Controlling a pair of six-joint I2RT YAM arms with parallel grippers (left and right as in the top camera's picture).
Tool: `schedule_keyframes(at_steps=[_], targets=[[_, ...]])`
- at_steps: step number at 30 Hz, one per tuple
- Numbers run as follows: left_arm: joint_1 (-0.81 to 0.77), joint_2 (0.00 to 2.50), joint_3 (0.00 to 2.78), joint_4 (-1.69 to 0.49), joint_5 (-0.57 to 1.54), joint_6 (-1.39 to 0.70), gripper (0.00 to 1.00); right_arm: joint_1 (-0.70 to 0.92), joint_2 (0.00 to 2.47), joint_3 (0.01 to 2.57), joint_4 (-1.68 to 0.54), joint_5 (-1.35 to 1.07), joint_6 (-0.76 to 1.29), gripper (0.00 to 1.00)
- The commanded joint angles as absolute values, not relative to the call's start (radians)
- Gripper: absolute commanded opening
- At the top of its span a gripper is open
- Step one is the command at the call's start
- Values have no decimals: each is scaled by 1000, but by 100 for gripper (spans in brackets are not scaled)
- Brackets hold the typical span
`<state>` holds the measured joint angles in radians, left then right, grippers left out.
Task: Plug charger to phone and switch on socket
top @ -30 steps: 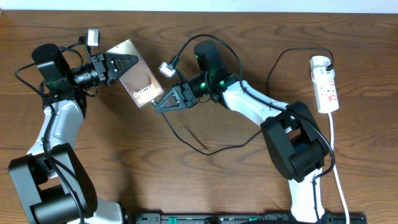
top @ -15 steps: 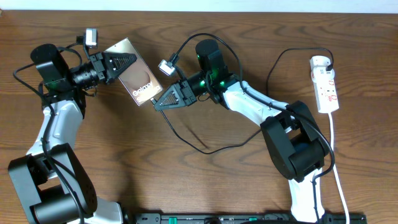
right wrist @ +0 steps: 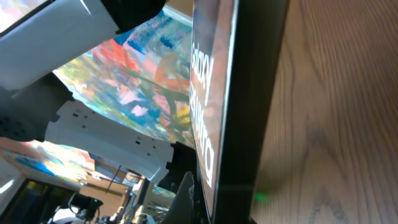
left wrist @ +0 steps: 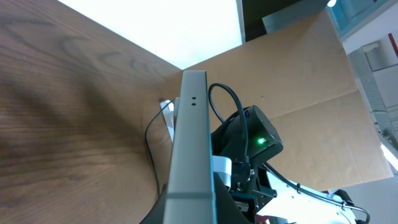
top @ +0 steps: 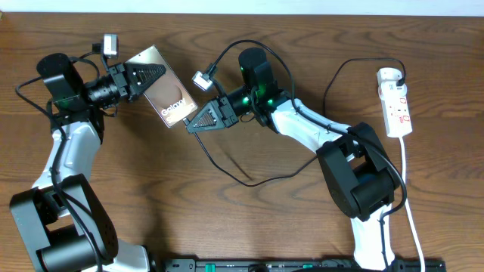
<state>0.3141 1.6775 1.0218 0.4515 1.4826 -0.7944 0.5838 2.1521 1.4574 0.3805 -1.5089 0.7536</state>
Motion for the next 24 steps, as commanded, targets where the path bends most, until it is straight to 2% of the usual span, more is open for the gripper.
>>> schedule_keyframes(at_steps=[1, 16, 18, 19, 21, 24], targets=[[297, 1667, 1035, 450, 1556, -755, 7, 573, 2147, 1475, 402, -1419, 764, 1], [291, 1667, 1035, 451, 1541, -752, 7, 573, 2147, 1475, 436, -1467, 767, 2], [291, 1667, 1035, 451, 1536, -752, 7, 573, 2147, 1475, 438, -1470, 771, 11], [291, 1667, 1035, 451, 1536, -752, 7, 573, 2147, 1475, 437, -1473, 771, 19], [291, 1667, 1035, 451, 1537, -752, 7, 573, 2147, 1475, 437, -1476, 770, 46], [291, 1667, 1035, 451, 1537, -752, 7, 573, 2147, 1475, 437, -1477, 770, 77]])
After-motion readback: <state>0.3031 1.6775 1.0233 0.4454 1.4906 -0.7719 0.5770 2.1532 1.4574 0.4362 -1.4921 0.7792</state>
